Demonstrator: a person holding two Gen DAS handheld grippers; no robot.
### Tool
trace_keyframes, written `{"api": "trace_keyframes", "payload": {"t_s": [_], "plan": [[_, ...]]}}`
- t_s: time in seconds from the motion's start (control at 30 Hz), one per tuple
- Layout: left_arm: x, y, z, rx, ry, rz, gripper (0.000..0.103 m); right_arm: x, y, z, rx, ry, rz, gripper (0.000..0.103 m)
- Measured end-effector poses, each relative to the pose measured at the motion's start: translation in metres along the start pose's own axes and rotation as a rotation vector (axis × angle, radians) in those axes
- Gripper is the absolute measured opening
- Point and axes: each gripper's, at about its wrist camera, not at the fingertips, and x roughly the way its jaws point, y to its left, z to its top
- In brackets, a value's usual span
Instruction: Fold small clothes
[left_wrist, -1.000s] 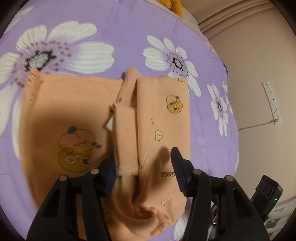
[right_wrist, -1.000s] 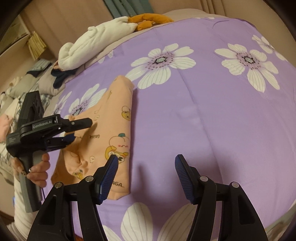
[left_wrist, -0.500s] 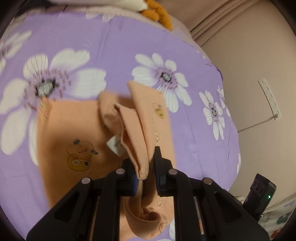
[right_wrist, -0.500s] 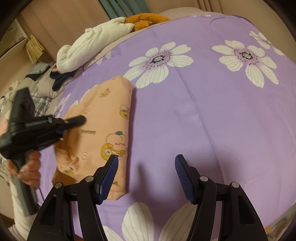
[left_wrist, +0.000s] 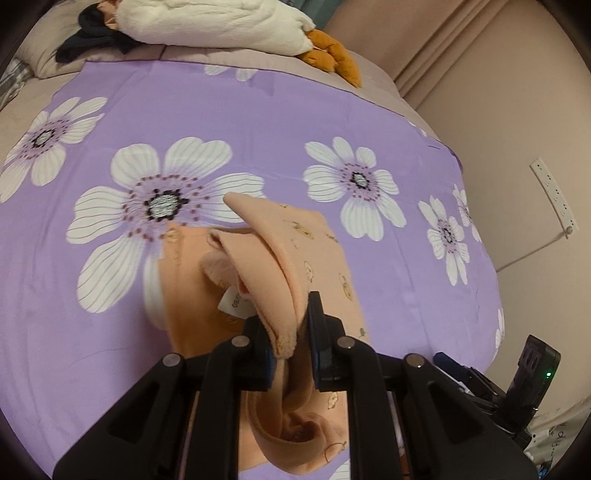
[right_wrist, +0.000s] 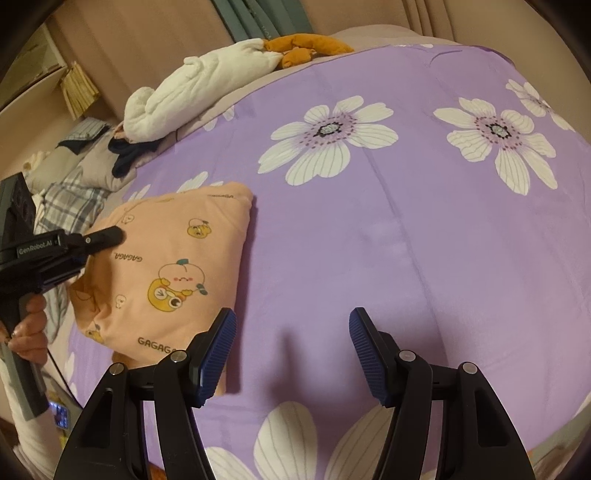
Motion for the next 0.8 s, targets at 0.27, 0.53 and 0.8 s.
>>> {"api": "trace_keyframes", "payload": {"t_s": [0.27,0.53,0.8], "plan": [[0.001,0.023,-0.011,-0.019,0.013,0.043,0.015,0.002,0.007,0.001,-0.015,0.004,0.004,0.064],[0.032,0.049,-0.029,-0.046,0.083,0.139,0.017,0.008,0.013,-0.002,-0.035,0.031,0.005,0.064],[0.023,0.051,-0.035,-0.078,0.087,0.095,0.021,0.011,0.018,-0.002,-0.043,0.042,0.007,0.064]]}}
